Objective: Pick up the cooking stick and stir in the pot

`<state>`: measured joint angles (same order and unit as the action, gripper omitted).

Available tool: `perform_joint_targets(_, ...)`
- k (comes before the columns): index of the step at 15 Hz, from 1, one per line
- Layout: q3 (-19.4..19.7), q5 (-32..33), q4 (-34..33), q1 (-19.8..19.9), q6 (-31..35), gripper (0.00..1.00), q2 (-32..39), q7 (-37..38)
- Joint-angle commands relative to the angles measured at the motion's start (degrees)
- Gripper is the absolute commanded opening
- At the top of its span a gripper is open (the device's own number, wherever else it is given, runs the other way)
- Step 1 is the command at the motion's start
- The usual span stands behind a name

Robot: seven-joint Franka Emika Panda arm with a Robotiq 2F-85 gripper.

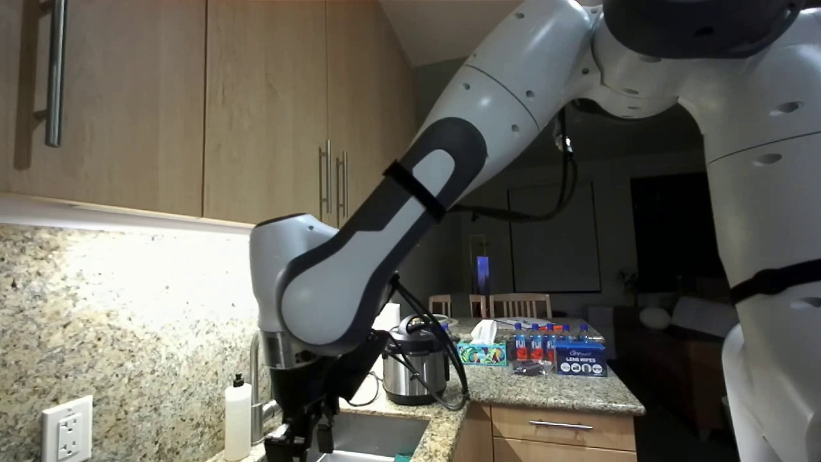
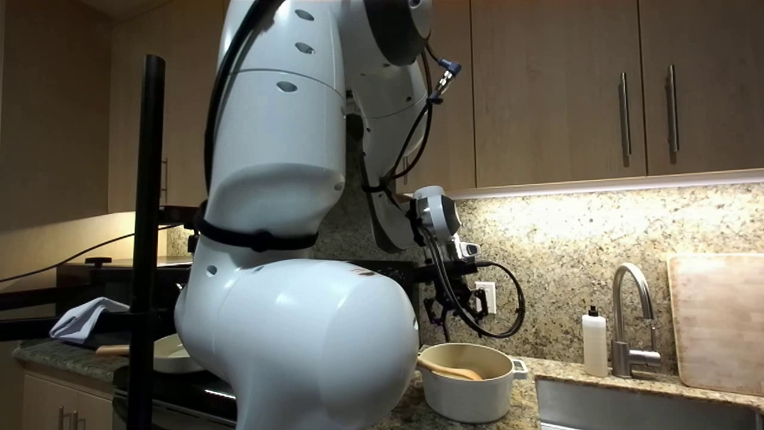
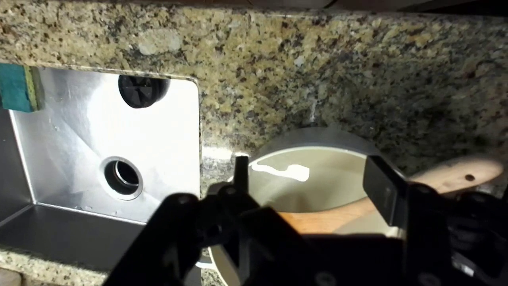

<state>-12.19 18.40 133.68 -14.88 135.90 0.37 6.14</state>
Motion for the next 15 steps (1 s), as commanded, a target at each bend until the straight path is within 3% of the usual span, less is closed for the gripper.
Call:
perform_joint_targets(1,1.7,-2.2,13.3,2.7,11.3,1.0,-8.9,-7.4)
perform_joint_targets(7,9.6,-10.5,29.5,3.4,31.6,1.0,-16.0,-21.2)
perform_joint_targets(8,11.6,-12.7,31.0,2.5,32.6,1.0,-16.6,-23.7)
perform_joint_targets(9,8.5,-9.5,26.5,4.1,29.4,1.0,-13.3,-18.7)
perform_joint_targets(15,8.5,-9.8,25.9,4.2,29.6,1.0,-13.0,-19.4)
